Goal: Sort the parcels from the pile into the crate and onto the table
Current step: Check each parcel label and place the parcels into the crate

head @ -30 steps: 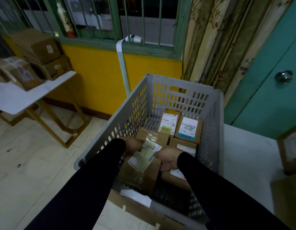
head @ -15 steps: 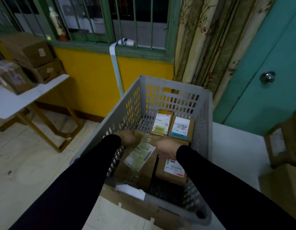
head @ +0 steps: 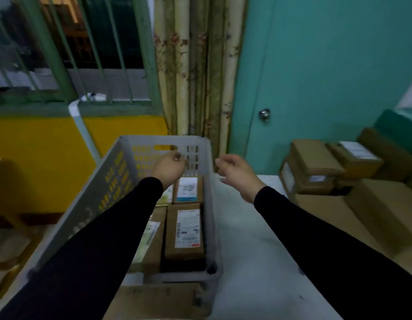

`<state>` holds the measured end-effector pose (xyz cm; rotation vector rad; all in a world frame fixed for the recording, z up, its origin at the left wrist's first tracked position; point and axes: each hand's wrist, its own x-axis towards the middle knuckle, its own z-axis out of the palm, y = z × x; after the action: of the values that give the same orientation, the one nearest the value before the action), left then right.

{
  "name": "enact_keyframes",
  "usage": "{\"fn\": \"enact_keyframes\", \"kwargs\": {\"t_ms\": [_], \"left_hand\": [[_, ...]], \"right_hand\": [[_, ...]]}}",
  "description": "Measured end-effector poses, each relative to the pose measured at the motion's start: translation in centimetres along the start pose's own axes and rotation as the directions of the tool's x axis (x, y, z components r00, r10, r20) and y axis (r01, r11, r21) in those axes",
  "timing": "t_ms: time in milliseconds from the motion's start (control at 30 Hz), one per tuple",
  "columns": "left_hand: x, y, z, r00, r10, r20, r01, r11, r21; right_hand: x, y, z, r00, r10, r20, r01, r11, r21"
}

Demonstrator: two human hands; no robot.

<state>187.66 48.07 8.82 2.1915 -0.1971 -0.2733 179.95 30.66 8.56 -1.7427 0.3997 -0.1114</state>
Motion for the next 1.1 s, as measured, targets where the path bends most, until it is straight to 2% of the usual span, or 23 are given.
{"fn": "enact_keyframes", "kwargs": {"t_ms": [67, 167, 333, 533, 667, 833, 933, 1100], "left_hand": [[-0.1, 2.3, 2.5, 0.998, 0.057, 0.024, -0.056, 0.996, -0.064], [-0.8, 5.8, 6.5, 0.987, 0.133, 0.088, -0.128, 0.990, -0.057], [-1.7, 10.4, 13.4, 0.967, 0.182, 0.177, -0.181, 0.983, -0.019], [-2.6, 13.9, 22.5, 0.954, 0.147, 0.263, -0.125, 0.987, -0.098], [-4.4, 16.8, 30.1, 0.935, 0.113, 0.335, -0.061, 0.985, -0.164], [-6.5, 19.5, 37.7, 0.897, 0.103, 0.429, -0.052, 0.990, -0.131], [-7.2, 19.9, 41.3, 0.893, 0.056, 0.446, -0.050, 0.998, -0.025], [-6.7, 17.3, 43.5, 0.934, -0.055, 0.354, 0.007, 0.991, 0.135]], "right_hand": [[-0.9, 1.3, -3.5, 0.997, 0.027, -0.079, -0.024, 0.999, 0.032], [-2.5, 3.5, -8.6, 0.979, 0.082, -0.188, -0.070, 0.995, 0.071], [-4.9, 6.6, -16.1, 0.938, 0.139, -0.319, -0.147, 0.989, 0.000], [-6.4, 10.3, -24.9, 0.918, 0.142, -0.370, -0.190, 0.977, -0.097], [-7.9, 12.6, -31.9, 0.883, 0.156, -0.443, -0.217, 0.972, -0.090], [-8.6, 15.7, -39.1, 0.829, 0.085, -0.553, -0.196, 0.970, -0.145], [-8.8, 17.0, -42.3, 0.846, 0.073, -0.528, -0.192, 0.966, -0.174], [-8.3, 17.7, -42.0, 0.905, 0.015, -0.426, -0.126, 0.964, -0.234]]}}
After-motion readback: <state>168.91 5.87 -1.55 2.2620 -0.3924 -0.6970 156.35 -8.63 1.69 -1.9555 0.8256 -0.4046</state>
